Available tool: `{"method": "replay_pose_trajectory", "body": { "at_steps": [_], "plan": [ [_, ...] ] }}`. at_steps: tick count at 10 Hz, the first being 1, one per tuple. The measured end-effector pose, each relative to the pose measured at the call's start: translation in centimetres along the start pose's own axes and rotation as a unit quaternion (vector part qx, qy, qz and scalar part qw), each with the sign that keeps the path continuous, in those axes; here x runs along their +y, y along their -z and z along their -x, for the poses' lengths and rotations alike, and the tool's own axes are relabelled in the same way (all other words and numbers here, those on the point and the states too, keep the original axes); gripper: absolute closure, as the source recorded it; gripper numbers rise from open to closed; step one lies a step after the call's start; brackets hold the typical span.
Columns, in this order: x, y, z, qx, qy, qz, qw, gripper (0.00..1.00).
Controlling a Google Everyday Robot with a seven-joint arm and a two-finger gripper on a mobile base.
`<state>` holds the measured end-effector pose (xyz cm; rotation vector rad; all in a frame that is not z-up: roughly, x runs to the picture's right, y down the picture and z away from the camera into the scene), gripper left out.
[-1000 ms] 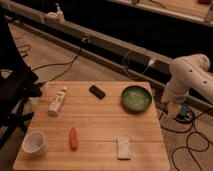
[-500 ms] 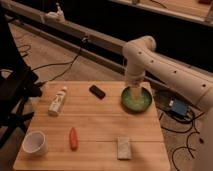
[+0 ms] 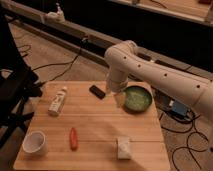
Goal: Move the arm in a circular motion
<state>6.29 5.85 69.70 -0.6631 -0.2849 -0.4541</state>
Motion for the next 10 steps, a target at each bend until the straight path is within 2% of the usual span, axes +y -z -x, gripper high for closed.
{"method": "replay_pose_trajectory", "body": {
  "at_steps": [3, 4, 5, 7, 8, 10],
  "plan": [
    [6.8, -0.2, -3.1, -0.002, -0.073, -0.005, 0.9973, 0.35],
    [9.4, -0.5, -5.5, 0.002, -0.113, 0.000, 0.9935, 0.35],
    [10.8, -0.7, -7.7, 0.009, -0.142, 0.002, 0.9898, 0.35],
    [12.0, -0.7, -12.2, 0.034, -0.186, 0.012, 0.9819, 0.35],
    [11.5, -0.5, -14.9, 0.054, -0.205, 0.018, 0.9771, 0.35],
    [8.8, -0.2, -17.8, 0.080, -0.218, 0.021, 0.9723, 0.35]
  ]
}}
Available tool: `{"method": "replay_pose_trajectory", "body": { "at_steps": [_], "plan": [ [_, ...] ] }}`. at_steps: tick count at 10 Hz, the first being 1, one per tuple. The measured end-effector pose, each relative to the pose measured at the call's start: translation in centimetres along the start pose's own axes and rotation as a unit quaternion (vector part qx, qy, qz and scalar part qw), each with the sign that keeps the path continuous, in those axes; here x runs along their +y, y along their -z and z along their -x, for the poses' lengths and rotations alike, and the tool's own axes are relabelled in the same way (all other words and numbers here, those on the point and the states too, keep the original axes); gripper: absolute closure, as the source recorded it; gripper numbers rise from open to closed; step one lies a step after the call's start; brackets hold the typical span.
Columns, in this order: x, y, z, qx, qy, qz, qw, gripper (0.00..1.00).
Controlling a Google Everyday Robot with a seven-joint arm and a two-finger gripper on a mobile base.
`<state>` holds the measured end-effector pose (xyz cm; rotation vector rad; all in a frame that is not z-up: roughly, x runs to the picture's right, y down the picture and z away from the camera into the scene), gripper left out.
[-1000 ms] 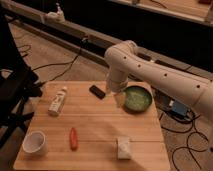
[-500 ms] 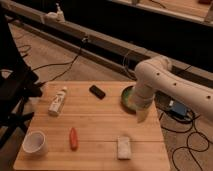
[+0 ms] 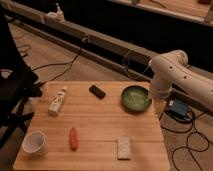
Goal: Move the arm in a circular motion
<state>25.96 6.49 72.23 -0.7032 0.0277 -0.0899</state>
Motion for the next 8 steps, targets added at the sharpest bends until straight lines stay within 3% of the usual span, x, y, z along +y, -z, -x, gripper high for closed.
{"method": "replay_pose_trajectory", "body": {
  "at_steps": [2, 3, 4, 5, 6, 8],
  "plan": [
    [-4.8, 0.4, 2.5, 0.014, 0.016, -0.005, 0.9998, 0.35],
    [-5.8, 0.6, 4.0, 0.013, 0.029, -0.006, 0.9995, 0.35],
    [-7.1, 0.9, 7.8, 0.003, 0.066, -0.007, 0.9978, 0.35],
    [-7.1, 0.9, 10.2, -0.007, 0.092, -0.004, 0.9957, 0.35],
    [-6.3, 0.8, 13.4, -0.021, 0.129, 0.004, 0.9914, 0.35],
    [-3.0, 0.7, 18.4, -0.058, 0.188, 0.013, 0.9804, 0.35]
  ]
}}
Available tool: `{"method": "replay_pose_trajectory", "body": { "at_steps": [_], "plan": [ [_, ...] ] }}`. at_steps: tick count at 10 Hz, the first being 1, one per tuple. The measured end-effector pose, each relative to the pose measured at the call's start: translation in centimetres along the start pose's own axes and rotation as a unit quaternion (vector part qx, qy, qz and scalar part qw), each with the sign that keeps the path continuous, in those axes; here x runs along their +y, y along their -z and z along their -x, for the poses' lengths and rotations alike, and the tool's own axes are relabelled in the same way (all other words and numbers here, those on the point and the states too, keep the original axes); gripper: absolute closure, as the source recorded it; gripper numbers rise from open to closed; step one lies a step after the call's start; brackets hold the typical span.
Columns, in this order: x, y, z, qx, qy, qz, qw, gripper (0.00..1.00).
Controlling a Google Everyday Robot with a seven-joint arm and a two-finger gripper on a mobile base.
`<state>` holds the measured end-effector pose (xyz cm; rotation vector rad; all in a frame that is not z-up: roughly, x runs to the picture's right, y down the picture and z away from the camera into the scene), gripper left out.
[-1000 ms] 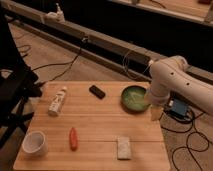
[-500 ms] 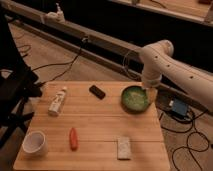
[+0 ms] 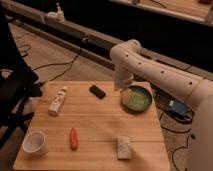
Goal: Move the arm in a circular motion
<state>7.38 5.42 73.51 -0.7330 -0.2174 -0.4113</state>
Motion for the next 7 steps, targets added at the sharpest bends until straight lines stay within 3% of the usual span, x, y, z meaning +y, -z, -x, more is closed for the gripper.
{"method": "replay_pose_trajectory", "body": {
  "at_steps": [2, 4, 5, 7],
  "plan": [
    [2.7, -0.5, 4.0, -0.043, 0.030, 0.002, 0.9986, 0.35],
    [6.8, -1.1, 4.5, -0.081, 0.014, 0.002, 0.9966, 0.35],
    [8.4, -1.4, 3.5, -0.088, -0.004, 0.003, 0.9961, 0.35],
    [12.7, -2.1, -2.2, -0.079, -0.083, 0.004, 0.9934, 0.35]
  ]
}}
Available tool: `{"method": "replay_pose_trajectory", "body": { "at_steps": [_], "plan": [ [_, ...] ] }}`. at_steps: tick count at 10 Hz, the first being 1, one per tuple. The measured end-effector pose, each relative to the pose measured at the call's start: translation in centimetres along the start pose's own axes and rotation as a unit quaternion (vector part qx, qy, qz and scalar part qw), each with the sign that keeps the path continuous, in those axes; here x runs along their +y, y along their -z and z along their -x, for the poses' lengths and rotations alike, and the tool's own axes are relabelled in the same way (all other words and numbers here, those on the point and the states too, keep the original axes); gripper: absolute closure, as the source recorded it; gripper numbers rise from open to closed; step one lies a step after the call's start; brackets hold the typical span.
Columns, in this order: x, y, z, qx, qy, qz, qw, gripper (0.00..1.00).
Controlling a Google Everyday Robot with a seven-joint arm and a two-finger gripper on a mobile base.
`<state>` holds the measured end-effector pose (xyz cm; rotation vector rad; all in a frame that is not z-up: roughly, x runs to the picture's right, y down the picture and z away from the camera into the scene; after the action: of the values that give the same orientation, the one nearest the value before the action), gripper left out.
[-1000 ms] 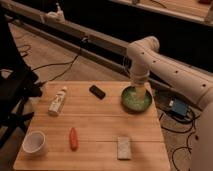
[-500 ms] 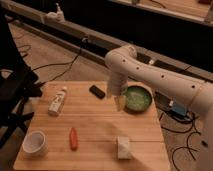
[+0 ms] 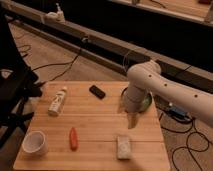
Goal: Move the arm in a circular motion
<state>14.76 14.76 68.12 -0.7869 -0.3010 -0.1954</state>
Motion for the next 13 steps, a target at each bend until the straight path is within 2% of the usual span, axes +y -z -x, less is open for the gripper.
{"method": "replay_pose_trajectory", "body": {
  "at_steps": [1, 2, 3, 4, 5, 6, 7, 8, 9, 10, 11, 13],
  "plan": [
    [0.8, 0.4, -2.7, 0.012, -0.028, -0.004, 0.9995, 0.35],
    [1.4, 1.3, -6.5, 0.033, -0.062, -0.007, 0.9975, 0.35],
    [1.0, 2.8, -10.4, 0.062, -0.093, -0.014, 0.9937, 0.35],
    [-0.1, 3.9, -12.7, 0.086, -0.107, -0.019, 0.9904, 0.35],
    [-2.2, 4.9, -13.8, 0.108, -0.108, -0.024, 0.9880, 0.35],
    [-4.7, 5.4, -13.3, 0.122, -0.097, -0.029, 0.9874, 0.35],
    [-7.9, 5.8, -11.4, 0.133, -0.073, -0.035, 0.9878, 0.35],
    [-9.7, 5.8, -9.7, 0.135, -0.054, -0.039, 0.9886, 0.35],
    [-11.7, 5.7, -7.0, 0.131, -0.024, -0.042, 0.9902, 0.35],
    [-13.3, 5.3, -3.3, 0.117, 0.013, -0.047, 0.9919, 0.35],
    [-13.8, 4.9, -1.0, 0.106, 0.037, -0.048, 0.9926, 0.35],
    [-12.5, 3.7, 4.3, 0.073, 0.093, -0.043, 0.9920, 0.35]
  ]
}}
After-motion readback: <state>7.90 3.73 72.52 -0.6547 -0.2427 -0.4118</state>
